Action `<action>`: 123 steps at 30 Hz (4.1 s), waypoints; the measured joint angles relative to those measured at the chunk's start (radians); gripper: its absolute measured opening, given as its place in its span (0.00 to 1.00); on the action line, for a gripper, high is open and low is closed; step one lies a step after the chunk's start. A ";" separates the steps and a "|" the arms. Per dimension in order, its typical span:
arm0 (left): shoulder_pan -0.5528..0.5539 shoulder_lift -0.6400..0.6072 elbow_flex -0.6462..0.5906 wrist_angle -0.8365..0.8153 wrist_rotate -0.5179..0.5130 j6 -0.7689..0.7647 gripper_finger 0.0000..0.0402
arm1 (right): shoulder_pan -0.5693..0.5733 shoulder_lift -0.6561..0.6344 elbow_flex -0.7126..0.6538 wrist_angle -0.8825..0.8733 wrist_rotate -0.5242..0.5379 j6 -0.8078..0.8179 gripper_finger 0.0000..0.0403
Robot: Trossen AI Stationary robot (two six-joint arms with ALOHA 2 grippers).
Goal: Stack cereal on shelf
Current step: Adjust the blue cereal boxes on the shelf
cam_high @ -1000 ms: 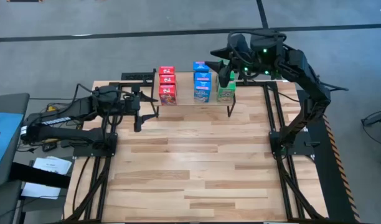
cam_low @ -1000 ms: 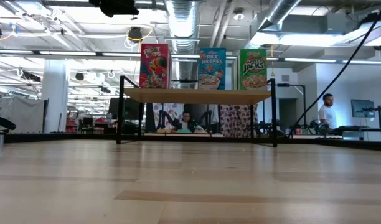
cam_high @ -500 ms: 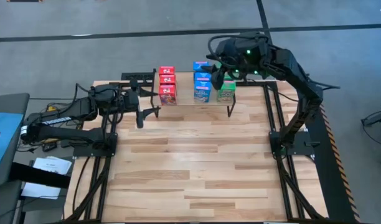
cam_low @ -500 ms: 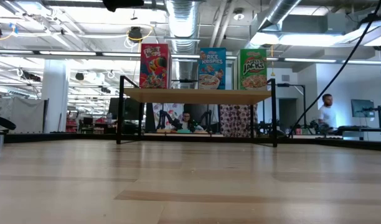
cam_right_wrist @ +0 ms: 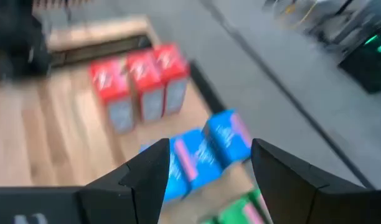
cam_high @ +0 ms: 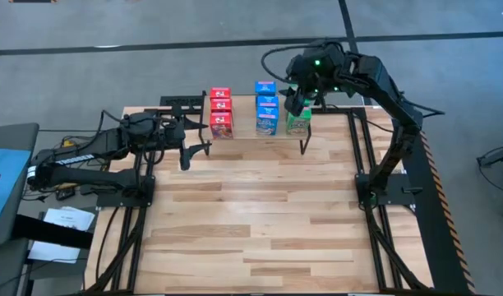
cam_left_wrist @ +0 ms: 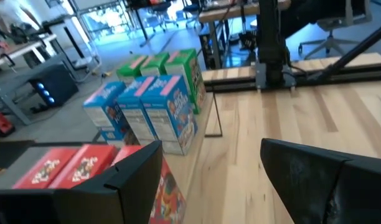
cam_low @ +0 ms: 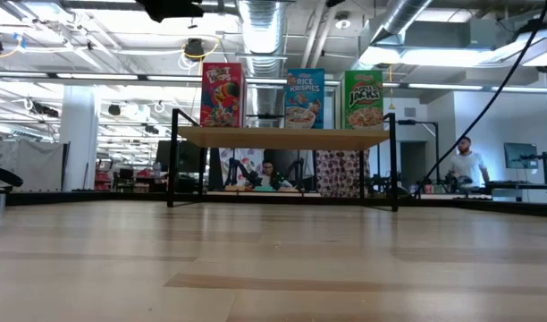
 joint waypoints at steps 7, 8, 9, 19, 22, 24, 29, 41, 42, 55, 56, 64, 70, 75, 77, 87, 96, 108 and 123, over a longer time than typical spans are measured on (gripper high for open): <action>0.000 0.000 0.000 -0.037 0.003 -0.021 0.65 | -0.032 0.059 -0.002 -0.097 -0.012 -0.026 0.62; 0.000 0.000 0.000 -0.040 0.003 -0.025 0.65 | -0.031 0.073 -0.002 -0.096 -0.012 -0.029 0.62; 0.000 0.000 0.000 -0.043 0.004 -0.030 0.65 | -0.031 0.084 -0.002 -0.103 -0.013 -0.031 0.62; 0.000 0.000 0.000 -0.103 0.005 -0.104 0.65 | -0.030 0.161 -0.001 -0.145 0.003 -0.091 0.62; 0.000 0.000 0.000 -0.112 0.022 -0.106 0.65 | -0.030 0.165 -0.002 -0.202 0.003 -0.091 0.62; 0.000 0.000 0.000 -0.112 0.024 -0.107 0.65 | -0.023 0.174 0.001 -0.219 0.004 -0.090 0.62; 0.000 0.000 0.000 -0.112 0.023 -0.104 0.65 | -0.023 0.194 0.002 -0.262 0.009 -0.089 0.62; 0.000 0.000 0.000 -0.112 0.021 -0.085 0.65 | -0.010 0.246 -0.004 -0.314 0.050 -0.133 0.62; 0.000 0.000 0.000 -0.112 0.021 -0.085 0.65 | -0.009 0.245 -0.003 -0.312 0.055 -0.133 0.62; 0.000 0.000 0.000 -0.112 0.019 -0.085 0.65 | -0.006 0.242 -0.001 -0.321 0.060 -0.122 0.62; 0.000 0.000 0.000 -0.112 0.019 -0.085 0.65 | -0.006 0.242 -0.001 -0.322 0.060 -0.115 0.62; 0.000 0.000 0.001 -0.111 0.019 -0.085 0.65 | 0.016 0.242 -0.001 -0.348 0.069 -0.087 0.62; 0.000 0.000 0.001 -0.112 0.019 -0.077 0.65 | 0.032 0.242 -0.001 -0.346 0.112 -0.110 0.62; 0.000 0.000 0.001 -0.111 0.020 -0.078 0.65 | 0.028 0.262 -0.002 -0.345 0.113 -0.106 0.62; 0.000 0.000 0.001 -0.111 0.019 -0.078 0.65 | 0.021 0.267 -0.004 -0.344 0.113 -0.110 0.62; 0.000 0.000 0.001 -0.112 0.020 -0.078 0.65 | 0.021 0.276 -0.001 -0.326 0.137 -0.106 0.62; 0.000 0.000 0.001 -0.112 0.020 -0.077 0.65 | 0.022 0.276 -0.001 -0.290 0.201 -0.113 0.62; 0.000 0.000 0.001 -0.112 0.020 -0.077 0.65 | -0.030 0.276 -0.001 -0.273 0.255 -0.130 0.62; 0.000 0.000 0.001 -0.112 0.019 -0.069 0.65 | -0.051 0.276 -0.001 -0.248 0.236 -0.139 0.62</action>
